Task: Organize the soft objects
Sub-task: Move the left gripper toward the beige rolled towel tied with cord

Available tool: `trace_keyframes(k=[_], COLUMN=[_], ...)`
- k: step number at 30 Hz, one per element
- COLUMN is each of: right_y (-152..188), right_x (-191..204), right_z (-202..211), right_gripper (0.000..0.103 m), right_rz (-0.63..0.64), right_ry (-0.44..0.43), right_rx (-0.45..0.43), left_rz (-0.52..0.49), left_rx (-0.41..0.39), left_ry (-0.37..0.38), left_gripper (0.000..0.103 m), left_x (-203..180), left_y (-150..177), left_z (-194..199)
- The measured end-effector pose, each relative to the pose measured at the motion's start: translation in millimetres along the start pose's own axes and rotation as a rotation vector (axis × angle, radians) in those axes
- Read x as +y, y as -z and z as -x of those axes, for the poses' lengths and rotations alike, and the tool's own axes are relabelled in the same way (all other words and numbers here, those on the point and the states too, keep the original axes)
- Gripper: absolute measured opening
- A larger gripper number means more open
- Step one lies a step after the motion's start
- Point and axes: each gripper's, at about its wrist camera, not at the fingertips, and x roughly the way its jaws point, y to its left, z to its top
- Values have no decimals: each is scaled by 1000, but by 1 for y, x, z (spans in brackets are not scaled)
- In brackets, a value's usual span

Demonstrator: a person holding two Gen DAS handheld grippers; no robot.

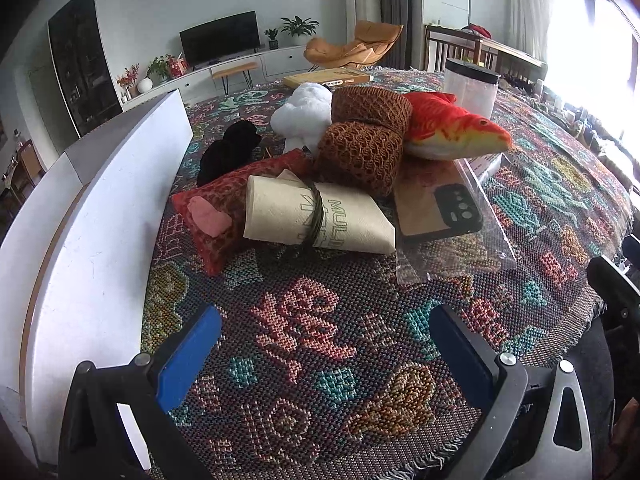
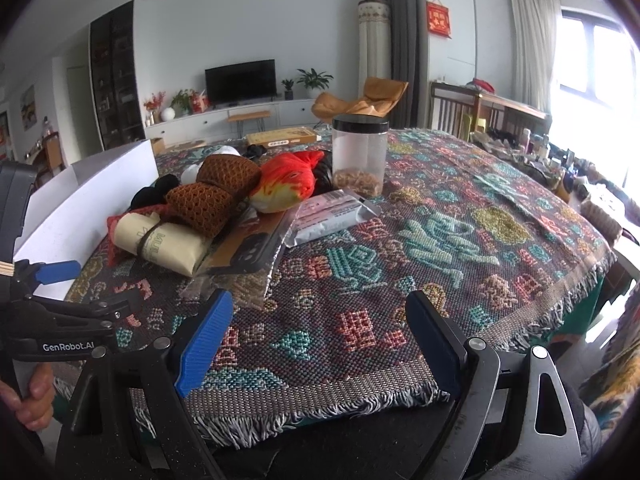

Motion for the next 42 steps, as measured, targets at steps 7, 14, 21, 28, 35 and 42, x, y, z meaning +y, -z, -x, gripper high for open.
trace_keyframes(k=[7, 14, 21, 28, 35, 42], right_y=[3, 7, 8, 9, 9, 10], right_x=[6, 12, 3, -1, -1, -2], right_z=[-3, -7, -17, -23, -24, -24], right_gripper=[90, 90, 90, 90, 90, 90], right_rz=[26, 62, 24, -1, -8, -15], right_ry=[5, -10, -40, -62, -67, -70], right_rx=[4, 8, 51, 83, 89, 93], left_rz=[6, 44, 54, 47, 47, 46], left_rx=[79, 138, 140, 131, 123, 122], left_ry=[19, 43, 33, 38, 37, 37], left_gripper=[103, 103, 103, 103, 103, 103], left_x=[0, 8, 7, 9, 9, 9], left_y=[6, 9, 5, 6, 6, 6], left_z=[-26, -45, -49, -50, -50, -49])
